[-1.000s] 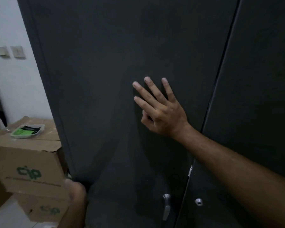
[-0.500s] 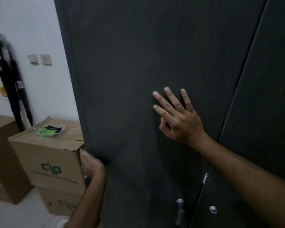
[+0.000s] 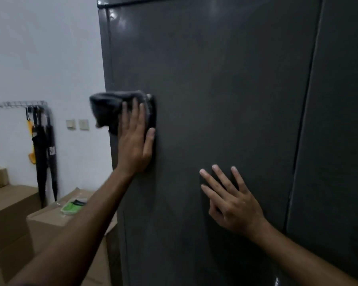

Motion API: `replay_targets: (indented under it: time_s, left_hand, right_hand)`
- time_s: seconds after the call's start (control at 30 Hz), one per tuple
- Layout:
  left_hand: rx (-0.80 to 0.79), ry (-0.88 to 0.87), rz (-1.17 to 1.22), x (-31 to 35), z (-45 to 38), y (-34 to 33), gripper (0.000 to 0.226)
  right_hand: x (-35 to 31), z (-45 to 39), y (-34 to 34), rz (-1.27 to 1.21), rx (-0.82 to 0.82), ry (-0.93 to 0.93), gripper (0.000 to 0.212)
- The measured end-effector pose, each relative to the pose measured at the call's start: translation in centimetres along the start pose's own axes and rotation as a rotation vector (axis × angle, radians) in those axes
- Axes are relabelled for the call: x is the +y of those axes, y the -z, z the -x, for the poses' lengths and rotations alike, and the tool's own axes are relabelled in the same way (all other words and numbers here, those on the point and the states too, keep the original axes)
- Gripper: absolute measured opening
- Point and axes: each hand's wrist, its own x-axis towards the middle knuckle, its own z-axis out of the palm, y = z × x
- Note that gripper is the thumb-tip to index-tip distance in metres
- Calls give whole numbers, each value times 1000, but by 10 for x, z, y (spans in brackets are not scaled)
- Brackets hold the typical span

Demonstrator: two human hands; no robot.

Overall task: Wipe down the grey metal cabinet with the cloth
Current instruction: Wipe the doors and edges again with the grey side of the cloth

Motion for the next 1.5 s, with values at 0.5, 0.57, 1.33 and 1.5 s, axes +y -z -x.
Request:
replay_targets:
  time_s: [0.5, 0.57, 1.33, 1.5]
  left_hand:
    - [219, 250, -114, 41, -176, 8, 72]
    - [149, 132, -107, 79, -186, -1, 72]
    - [-55, -736, -172, 158, -166, -44, 60]
    - [-6, -400, -193, 40, -149, 10, 61]
  right_hand:
    - [117, -88, 79, 46, 366, -380, 42]
    - [135, -103, 90, 59, 408, -486, 44]
    - [160, -137, 122, -219, 722, -790, 42]
    - [160, -138, 113, 36, 505, -731, 45]
